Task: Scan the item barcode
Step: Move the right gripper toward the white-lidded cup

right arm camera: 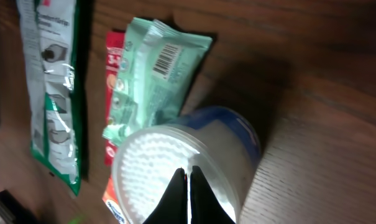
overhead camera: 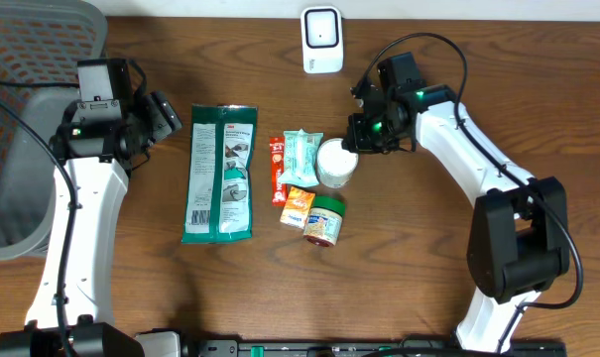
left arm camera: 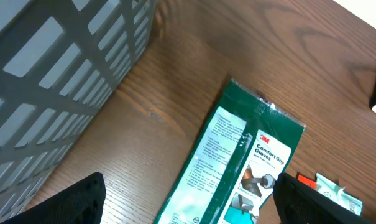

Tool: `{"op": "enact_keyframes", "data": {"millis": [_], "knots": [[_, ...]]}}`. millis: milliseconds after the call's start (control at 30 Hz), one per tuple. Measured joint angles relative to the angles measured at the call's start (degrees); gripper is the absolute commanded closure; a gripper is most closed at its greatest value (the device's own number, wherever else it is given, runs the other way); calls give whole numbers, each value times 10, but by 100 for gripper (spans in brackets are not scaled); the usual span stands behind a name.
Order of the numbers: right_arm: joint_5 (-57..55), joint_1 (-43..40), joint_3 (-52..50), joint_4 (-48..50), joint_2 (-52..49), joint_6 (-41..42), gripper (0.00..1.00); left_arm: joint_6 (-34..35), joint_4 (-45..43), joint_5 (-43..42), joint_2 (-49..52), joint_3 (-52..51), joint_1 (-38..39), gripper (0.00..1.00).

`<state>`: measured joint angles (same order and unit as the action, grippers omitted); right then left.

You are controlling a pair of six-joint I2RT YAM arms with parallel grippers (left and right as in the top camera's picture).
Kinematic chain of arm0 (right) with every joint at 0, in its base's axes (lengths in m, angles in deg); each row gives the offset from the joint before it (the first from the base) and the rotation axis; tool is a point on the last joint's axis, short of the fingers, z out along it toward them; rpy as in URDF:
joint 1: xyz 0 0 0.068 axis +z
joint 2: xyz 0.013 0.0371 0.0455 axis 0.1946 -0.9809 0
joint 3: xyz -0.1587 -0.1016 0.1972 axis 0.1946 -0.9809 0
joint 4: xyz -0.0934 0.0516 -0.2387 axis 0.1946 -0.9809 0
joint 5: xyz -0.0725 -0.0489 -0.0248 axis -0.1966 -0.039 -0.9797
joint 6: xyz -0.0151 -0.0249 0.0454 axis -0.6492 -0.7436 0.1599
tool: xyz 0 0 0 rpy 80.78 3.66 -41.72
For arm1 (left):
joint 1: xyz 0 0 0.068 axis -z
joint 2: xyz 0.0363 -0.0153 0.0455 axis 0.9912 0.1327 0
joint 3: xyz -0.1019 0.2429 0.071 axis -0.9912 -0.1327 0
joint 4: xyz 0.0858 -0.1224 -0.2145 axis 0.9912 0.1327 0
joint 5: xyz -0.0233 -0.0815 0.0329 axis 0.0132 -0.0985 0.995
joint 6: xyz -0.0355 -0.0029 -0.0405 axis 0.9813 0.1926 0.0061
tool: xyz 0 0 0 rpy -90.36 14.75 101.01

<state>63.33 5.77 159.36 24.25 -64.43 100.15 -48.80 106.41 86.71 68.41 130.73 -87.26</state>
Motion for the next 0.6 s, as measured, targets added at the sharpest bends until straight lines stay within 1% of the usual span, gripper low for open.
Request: {"op": "enact_keyframes", "data": {"millis": [300, 600], "knots": [[-26, -3, 6, -38, 4, 2, 99, 0, 0, 0, 0, 0, 0, 14], [-85, -36, 8, -100, 9, 2, 99, 0, 0, 0, 0, 0, 0, 14]]}}
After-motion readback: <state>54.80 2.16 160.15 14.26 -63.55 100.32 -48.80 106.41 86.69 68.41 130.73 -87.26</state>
